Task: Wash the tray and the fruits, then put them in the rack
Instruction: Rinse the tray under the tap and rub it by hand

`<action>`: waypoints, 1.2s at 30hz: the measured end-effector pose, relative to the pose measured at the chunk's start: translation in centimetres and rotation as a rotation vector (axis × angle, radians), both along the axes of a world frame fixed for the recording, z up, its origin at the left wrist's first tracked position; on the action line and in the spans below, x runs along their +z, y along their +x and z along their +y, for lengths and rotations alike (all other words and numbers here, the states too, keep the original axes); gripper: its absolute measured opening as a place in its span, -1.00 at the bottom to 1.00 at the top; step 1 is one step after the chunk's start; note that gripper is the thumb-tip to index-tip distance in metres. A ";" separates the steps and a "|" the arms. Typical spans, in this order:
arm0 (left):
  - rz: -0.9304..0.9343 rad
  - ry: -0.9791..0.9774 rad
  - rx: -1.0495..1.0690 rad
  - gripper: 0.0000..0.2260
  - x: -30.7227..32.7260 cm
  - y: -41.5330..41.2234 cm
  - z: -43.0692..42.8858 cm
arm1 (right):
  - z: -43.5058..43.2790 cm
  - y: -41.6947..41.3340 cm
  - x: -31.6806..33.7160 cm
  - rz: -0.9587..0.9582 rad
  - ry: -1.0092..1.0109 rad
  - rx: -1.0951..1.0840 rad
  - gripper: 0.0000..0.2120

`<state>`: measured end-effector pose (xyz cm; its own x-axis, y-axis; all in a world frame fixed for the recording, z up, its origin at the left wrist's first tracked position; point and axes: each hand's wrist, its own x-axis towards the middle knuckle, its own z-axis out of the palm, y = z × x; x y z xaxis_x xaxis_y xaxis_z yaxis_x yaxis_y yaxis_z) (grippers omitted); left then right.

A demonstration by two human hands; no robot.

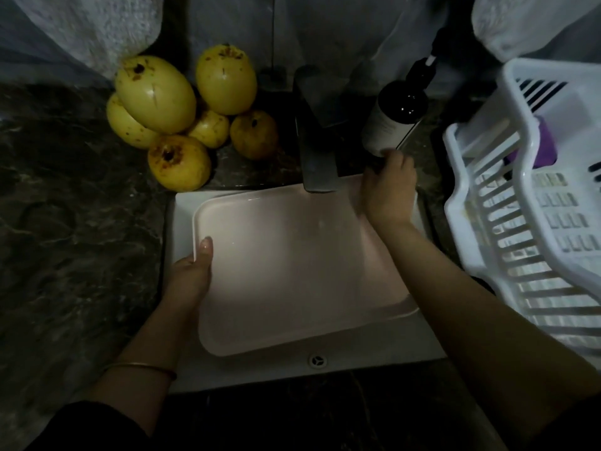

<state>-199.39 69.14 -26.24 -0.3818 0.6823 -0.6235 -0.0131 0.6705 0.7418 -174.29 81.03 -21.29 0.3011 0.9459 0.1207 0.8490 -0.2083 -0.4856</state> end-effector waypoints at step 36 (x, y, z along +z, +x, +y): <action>0.009 0.070 -0.089 -0.64 0.9 0.6 1.9 | 8.5 -10.1 8.9 -0.667 -0.223 0.405 -0.64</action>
